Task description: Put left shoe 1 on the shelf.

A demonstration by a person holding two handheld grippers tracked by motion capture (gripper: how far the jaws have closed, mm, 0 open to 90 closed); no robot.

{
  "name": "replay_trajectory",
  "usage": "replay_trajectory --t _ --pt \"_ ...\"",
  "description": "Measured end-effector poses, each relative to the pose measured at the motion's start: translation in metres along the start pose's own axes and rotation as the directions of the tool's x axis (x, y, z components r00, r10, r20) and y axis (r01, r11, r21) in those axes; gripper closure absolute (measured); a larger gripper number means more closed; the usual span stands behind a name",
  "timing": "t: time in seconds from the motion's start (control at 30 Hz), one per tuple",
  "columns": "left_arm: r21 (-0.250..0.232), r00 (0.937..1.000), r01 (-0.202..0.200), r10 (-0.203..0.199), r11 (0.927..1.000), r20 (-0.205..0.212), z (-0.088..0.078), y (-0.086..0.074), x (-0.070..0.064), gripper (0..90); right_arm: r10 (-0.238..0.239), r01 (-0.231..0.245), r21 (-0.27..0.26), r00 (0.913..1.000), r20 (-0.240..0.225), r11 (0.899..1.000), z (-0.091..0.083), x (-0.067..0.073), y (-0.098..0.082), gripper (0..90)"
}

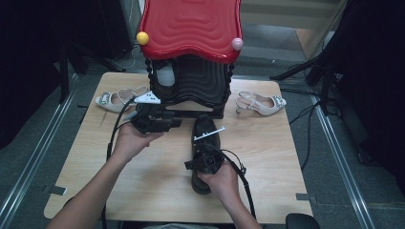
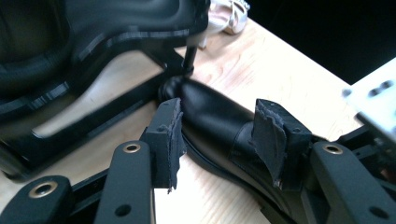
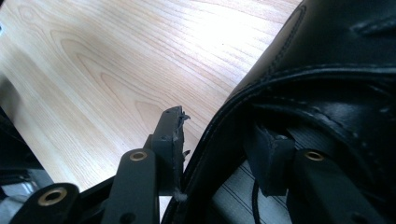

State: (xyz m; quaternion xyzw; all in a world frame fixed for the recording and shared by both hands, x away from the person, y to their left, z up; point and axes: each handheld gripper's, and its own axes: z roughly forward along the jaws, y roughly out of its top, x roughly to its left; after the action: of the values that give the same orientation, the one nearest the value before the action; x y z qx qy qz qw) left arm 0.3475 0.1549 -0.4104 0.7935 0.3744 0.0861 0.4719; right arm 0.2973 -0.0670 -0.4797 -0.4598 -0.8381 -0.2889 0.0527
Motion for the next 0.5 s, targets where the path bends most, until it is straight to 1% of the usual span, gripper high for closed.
replay_trajectory --t 0.07,0.17,0.23,0.27,0.3,0.33,0.37,0.43,0.5 --pt "-0.001 0.9998 -0.018 0.018 0.9998 0.001 -0.005 0.009 0.0 52.5 0.002 -0.002 0.002 1.0 0.006 1.0 0.0 0.001 0.0 60.8" --pt "-0.013 0.9991 -0.043 0.043 0.999 -0.002 -0.013 0.026 -0.001 51.5 0.003 -0.003 0.0 1.0 -0.003 1.0 0.001 0.0 0.0 60.8" --pt "-0.021 0.9992 -0.041 0.041 0.9989 0.005 -0.017 0.036 -0.001 51.6 -0.003 0.003 -0.007 1.0 -0.007 1.0 0.001 0.0 0.0 60.4" --pt "-0.021 0.9987 -0.05 0.05 0.9985 0.006 -0.02 0.042 -0.001 53.5 0.004 -0.005 -0.018 0.9999 -0.011 1.0 0.0 -0.001 -0.001 60.5" --pt "-0.018 0.9985 -0.054 0.054 0.9984 0.009 -0.022 0.047 0.0 53.5 0.004 -0.005 -0.018 0.9999 -0.011 1.0 0.0 -0.001 -0.001 60.5" --pt "-0.025 0.9986 -0.05 0.05 0.9984 0.017 -0.025 0.054 0.001 55.1 -0.002 0.002 -0.019 1.0 -0.007 1.0 0.0 0.0 -0.002 60.6" --pt "-0.026 0.9984 -0.052 0.053 0.9983 0.022 -0.027 0.06 0.002 57.5 0.002 -0.002 -0.023 1.0 0.001 1.0 0.0 0.001 -0.002 60.6" --pt "-0.025 0.9975 -0.065 0.066 0.9976 0.025 -0.03 0.07 0.004 61.2 0.011 -0.011 -0.028 0.9999 0.0 1.0 0.0 0.0 -0.001 61.0" --pt "-0.023 0.9975 -0.061 0.062 0.9979 0.033 -0.033 0.079 0.006 64.7 0.017 -0.017 -0.026 0.9998 0.006 1.0 0.0 0.0 -0.001 60.7"
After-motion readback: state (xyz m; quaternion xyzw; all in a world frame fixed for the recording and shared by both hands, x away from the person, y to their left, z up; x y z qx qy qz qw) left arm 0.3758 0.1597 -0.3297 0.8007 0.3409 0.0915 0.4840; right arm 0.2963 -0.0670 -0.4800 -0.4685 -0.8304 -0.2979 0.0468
